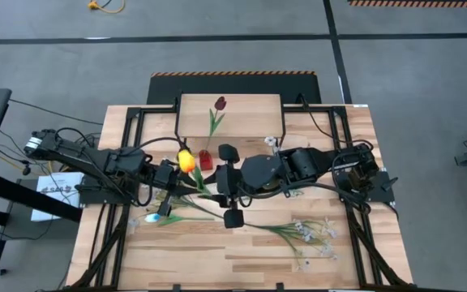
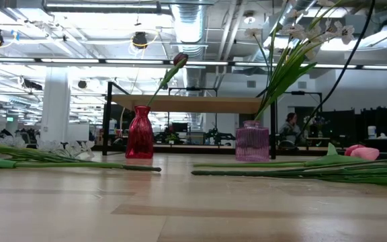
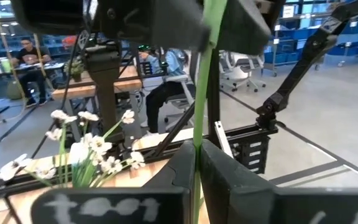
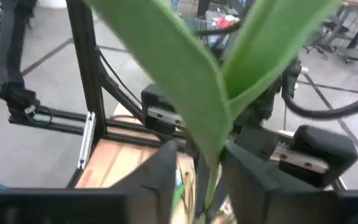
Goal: Pick and place flowers into a vace then onto a shelf
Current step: Put the yellow tulip into the red vase
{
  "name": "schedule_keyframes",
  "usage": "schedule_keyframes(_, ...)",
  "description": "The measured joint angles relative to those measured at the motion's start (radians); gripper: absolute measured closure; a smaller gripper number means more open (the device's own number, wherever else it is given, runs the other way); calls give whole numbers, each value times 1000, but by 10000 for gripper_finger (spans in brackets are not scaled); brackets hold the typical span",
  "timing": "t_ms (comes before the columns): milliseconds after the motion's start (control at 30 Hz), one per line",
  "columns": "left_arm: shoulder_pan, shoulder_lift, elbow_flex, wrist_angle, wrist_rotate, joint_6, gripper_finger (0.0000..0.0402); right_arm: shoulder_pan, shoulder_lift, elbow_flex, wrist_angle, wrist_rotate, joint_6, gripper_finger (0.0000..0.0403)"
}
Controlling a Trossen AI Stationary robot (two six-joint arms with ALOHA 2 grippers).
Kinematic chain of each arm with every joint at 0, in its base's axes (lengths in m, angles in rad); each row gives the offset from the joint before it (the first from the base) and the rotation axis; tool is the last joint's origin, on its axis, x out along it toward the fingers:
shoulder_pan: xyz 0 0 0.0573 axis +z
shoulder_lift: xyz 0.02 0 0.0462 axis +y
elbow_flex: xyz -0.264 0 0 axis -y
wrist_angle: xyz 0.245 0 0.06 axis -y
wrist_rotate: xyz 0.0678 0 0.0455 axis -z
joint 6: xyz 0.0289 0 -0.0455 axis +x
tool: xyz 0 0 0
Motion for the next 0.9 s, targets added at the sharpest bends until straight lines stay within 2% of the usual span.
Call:
schedule_keyframes(167,0,-4,0,1,-23,1,401,0,-6,0,-151,38,20,190)
schedule_keyframes(300,1,-21,0,1,-102,30,401,0,-8,0,-241,41,69,151)
schedule_keyframes(567,8,-79,-6,-7,-370,86,401,6,-31,0,-442,130,189,143)
schedule_keyframes(733,59,-134,-96,122,-395,114,401,36,-78,0,-469,283,262,143)
schedule_keyframes(900,152,-194,-232,238,-336,108,401,95,-130,1,-440,416,266,143)
